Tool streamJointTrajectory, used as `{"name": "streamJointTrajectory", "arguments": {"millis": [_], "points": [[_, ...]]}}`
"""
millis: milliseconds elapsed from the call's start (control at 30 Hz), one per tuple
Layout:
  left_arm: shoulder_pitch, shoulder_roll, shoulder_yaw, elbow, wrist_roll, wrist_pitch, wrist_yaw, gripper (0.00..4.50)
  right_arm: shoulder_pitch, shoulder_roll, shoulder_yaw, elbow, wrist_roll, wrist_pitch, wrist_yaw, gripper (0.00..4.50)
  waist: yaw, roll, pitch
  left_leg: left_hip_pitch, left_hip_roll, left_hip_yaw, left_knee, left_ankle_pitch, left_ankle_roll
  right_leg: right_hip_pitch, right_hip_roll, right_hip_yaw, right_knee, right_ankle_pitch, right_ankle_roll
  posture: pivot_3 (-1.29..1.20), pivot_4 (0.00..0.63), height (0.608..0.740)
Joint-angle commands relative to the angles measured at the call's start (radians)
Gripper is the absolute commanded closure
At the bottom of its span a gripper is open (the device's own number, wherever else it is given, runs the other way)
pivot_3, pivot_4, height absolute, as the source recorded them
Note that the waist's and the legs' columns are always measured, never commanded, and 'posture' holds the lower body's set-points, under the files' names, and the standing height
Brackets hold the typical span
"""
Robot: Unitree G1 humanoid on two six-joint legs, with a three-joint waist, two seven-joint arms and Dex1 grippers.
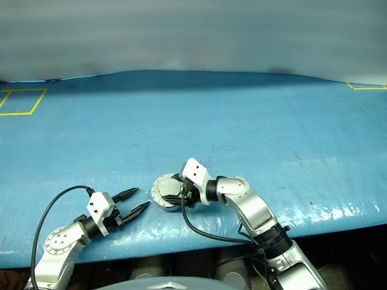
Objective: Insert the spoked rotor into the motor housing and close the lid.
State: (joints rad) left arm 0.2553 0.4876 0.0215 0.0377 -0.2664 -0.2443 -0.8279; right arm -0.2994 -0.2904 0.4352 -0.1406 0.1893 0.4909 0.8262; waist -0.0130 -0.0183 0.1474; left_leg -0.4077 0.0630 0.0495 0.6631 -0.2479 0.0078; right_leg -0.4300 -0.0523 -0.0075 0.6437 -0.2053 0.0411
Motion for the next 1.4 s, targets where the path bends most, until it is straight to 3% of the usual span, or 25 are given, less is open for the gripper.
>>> {"name": "streamJointTrajectory", "arguments": {"millis": [33, 600, 900, 1000, 1233, 1400], "points": [[-0.001, -0.005, 0.0, -0.02, 0.006, -0.009, 0.008, 1.54, -0.01, 0.0, 0.018, -0.01, -0.02, 0.012, -0.013, 1.48, 0.0, 0.0, 0.0, 0.0, 0.0, 0.0, 0.0, 0.0, 0.0, 0.0, 0.0, 0.0, 0.0, 0.0, 0.0, 0.0, 0.15, 0.74], [-0.005, -0.011, 0.003, -0.037, 0.002, 0.002, 0.017, 1.54, -0.01, -0.037, 0.072, 0.027, -0.096, 0.049, -0.038, 1.48, 0.0, 0.0, 0.0, 0.003, 0.0, 0.0, 0.0, 0.0, 0.0, 0.001, 0.0, 0.0, 0.0, 0.0, 0.0, 0.0, 0.15, 0.74], [-0.033, -0.063, 0.048, -0.121, -0.142, 0.08, 0.028, 1.54, -0.005, -0.041, 0.078, 0.025, -0.107, 0.046, -0.047, 1.48, 0.0, 0.0, -0.001, 0.007, 0.0, 0.001, 0.0, 0.0, 0.0, 0.001, -0.002, -0.001, 0.0, 0.0, 0.0, 0.0, 0.15, 0.74], [-0.042, -0.055, 0.045, -0.145, -0.172, 0.104, -0.001, 2.15, -0.007, -0.04, 0.076, 0.029, -0.108, 0.044, -0.05, 1.48, 0.0, 0.0, -0.001, 0.007, 0.0, 0.001, -0.001, 0.0, 0.0, 0.001, -0.002, -0.001, 0.0, 0.0, 0.0, 0.0, 0.15, 0.74], [-0.048, -0.027, -0.017, -0.139, -0.102, 0.122, -0.029, 4.48, -0.004, -0.037, 0.073, 0.025, -0.109, 0.045, -0.061, 1.48, -0.001, 0.0, -0.001, 0.007, 0.0, 0.001, -0.001, 0.0, 0.0, 0.001, -0.002, -0.001, 0.0, 0.0, 0.0, 0.0, 0.15, 0.74], [-0.052, -0.022, -0.036, -0.117, -0.057, 0.132, -0.021, 4.48, -0.001, -0.035, 0.071, 0.023, -0.109, 0.046, -0.066, 1.48, -0.001, 0.0, -0.001, 0.008, 0.0, 0.001, -0.001, 0.0, 0.0, 0.001, -0.002, -0.001, 0.0, 0.0, 0.0, 0.0, 0.15, 0.74]]}}
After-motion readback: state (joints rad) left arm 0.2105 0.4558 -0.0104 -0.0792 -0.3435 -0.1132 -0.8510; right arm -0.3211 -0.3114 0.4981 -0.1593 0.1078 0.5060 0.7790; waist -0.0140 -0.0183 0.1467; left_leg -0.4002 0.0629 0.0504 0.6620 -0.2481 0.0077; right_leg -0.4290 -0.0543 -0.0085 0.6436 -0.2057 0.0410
